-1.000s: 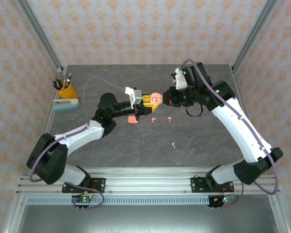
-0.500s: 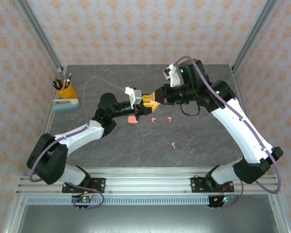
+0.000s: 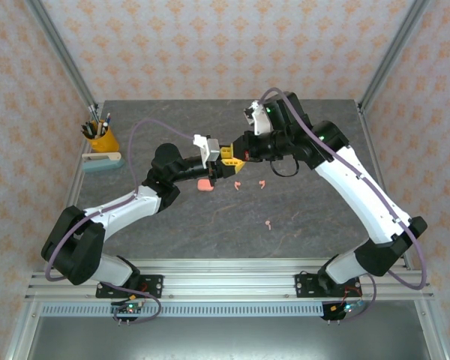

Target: Insert the wireless bluetooth earbuds into the charging case

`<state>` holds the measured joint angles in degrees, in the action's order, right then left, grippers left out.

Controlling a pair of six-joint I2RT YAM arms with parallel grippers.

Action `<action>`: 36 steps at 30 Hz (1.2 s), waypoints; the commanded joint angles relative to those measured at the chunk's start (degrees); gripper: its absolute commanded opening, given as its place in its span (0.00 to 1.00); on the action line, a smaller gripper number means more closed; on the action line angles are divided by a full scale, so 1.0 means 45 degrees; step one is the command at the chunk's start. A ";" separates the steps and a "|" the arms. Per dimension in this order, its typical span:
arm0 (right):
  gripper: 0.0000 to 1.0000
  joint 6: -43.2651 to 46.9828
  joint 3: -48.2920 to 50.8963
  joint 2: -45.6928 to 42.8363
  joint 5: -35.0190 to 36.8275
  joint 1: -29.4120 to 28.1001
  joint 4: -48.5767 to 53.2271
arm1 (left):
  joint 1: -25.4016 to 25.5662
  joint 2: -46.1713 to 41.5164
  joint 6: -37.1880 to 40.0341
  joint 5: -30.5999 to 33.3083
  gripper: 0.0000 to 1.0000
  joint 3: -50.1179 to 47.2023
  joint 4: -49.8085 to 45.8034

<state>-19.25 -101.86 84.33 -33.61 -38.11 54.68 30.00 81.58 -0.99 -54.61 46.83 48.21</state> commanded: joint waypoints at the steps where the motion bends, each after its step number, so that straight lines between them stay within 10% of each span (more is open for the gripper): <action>1: 0.00 0.0282 0.0336 -0.0583 0.0726 -0.0048 0.0632 | 0.0120 -0.0354 0.0324 0.0177 0.00 0.0404 0.0518; 19: 0.00 0.0176 -0.0220 -0.1512 0.1239 0.0518 0.1466 | 0.0096 -0.0546 0.0573 0.0358 0.00 0.0308 0.0167; 28: 0.38 -0.0174 0.0349 -0.1710 0.1519 0.0578 0.0977 | 0.0091 -0.0743 0.0762 0.0379 0.00 0.0375 -0.0230; 36: 0.42 -0.0206 0.0439 -0.1573 0.1489 0.0575 0.0631 | 0.0091 -0.0740 0.0866 0.0339 0.00 0.0495 -0.0478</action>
<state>-19.73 -100.25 77.82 -27.79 -35.83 59.92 30.00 79.94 1.58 -53.54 46.92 45.89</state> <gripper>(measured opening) 0.420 0.218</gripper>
